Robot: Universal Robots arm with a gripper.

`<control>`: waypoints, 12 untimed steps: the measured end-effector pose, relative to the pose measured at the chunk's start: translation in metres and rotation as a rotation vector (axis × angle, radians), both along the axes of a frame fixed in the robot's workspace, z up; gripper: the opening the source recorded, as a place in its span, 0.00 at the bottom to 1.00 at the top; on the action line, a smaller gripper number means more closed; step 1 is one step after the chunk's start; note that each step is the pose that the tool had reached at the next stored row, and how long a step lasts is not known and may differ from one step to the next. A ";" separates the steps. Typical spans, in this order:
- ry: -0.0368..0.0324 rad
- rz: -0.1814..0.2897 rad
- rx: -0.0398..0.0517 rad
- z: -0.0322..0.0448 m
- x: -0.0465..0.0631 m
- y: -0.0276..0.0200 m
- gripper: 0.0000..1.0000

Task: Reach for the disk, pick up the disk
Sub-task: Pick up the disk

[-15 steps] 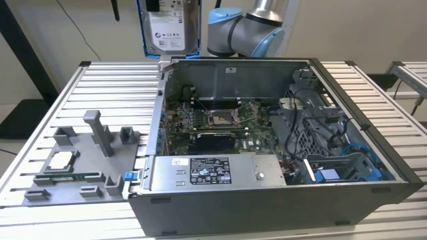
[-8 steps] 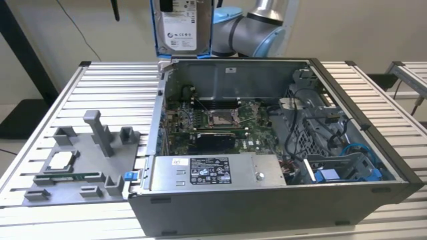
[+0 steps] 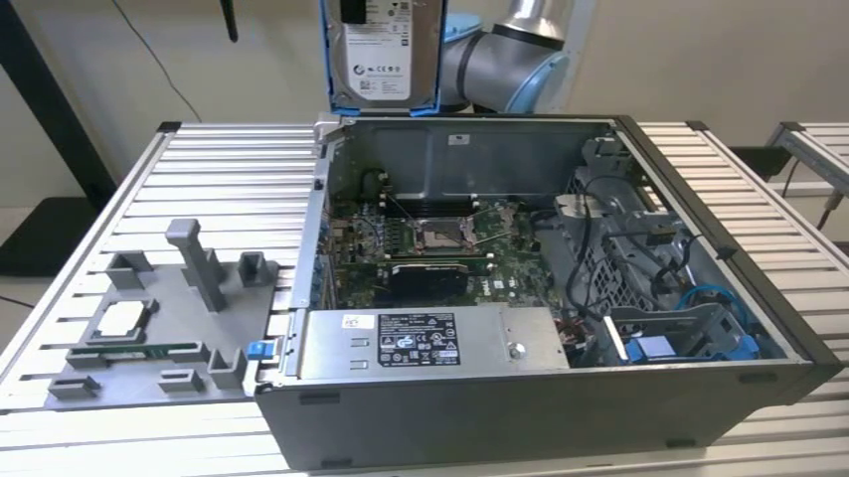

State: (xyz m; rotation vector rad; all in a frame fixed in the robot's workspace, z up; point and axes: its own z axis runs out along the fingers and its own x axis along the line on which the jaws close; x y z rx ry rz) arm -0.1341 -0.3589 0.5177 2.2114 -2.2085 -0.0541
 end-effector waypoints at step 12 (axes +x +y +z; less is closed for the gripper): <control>0.0005 0.000 0.0000 0.0000 0.031 0.0000 0.00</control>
